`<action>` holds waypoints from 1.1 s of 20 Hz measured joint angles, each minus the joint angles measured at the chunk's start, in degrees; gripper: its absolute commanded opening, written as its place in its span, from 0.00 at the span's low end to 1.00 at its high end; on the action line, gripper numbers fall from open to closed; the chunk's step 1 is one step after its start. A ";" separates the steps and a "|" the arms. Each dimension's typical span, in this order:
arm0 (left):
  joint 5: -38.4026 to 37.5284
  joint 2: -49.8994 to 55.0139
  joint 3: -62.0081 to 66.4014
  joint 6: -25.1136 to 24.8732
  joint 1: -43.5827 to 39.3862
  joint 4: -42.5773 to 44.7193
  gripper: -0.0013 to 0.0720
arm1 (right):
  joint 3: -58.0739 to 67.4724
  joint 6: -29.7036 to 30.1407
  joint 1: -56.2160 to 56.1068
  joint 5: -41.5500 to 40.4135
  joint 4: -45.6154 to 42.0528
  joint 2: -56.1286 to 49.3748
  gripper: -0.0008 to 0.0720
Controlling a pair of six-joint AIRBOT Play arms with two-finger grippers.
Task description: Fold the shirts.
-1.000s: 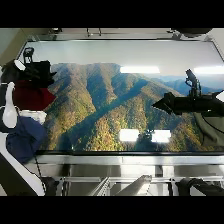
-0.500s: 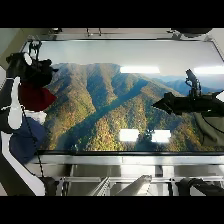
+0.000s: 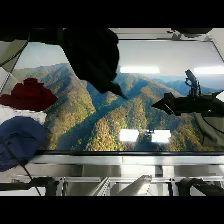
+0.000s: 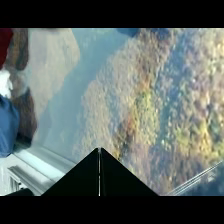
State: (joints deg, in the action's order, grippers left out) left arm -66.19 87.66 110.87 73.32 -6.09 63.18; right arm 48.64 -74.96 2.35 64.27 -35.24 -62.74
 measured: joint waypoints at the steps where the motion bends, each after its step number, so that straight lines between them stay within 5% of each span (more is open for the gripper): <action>1: -1.86 -1.92 -2.32 0.48 -1.11 -0.87 0.05 | -0.02 0.02 0.00 0.66 0.20 0.00 0.04; 2: -3.15 -3.32 -4.52 0.85 -2.14 -1.38 0.07 | 0.00 0.02 0.00 0.92 0.35 0.00 0.05; 3: -4.33 -4.46 -7.06 1.25 -3.30 -1.81 0.40 | -0.02 0.02 0.00 1.36 0.35 -0.02 0.15; 5: -5.66 -5.79 -11.58 2.19 -5.25 -2.43 0.74 | 0.00 0.02 0.02 1.68 0.37 0.00 0.69; 6: -6.27 -6.21 -13.18 2.56 -5.79 -2.62 1.00 | 0.00 0.04 0.02 1.86 0.37 0.00 0.71; 15: -21.27 -11.10 -23.87 9.16 4.13 -3.06 0.99 | -0.74 3.56 -2.14 5.68 0.57 -0.09 0.71; 22: -2.16 -23.98 -62.69 3.39 7.93 -10.99 0.98 | -1.25 8.72 -18.32 -9.35 2.82 -10.56 0.70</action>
State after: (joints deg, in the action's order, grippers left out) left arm -68.36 63.68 48.18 76.71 1.85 52.18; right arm 47.40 -66.24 -15.97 54.92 -32.42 -73.30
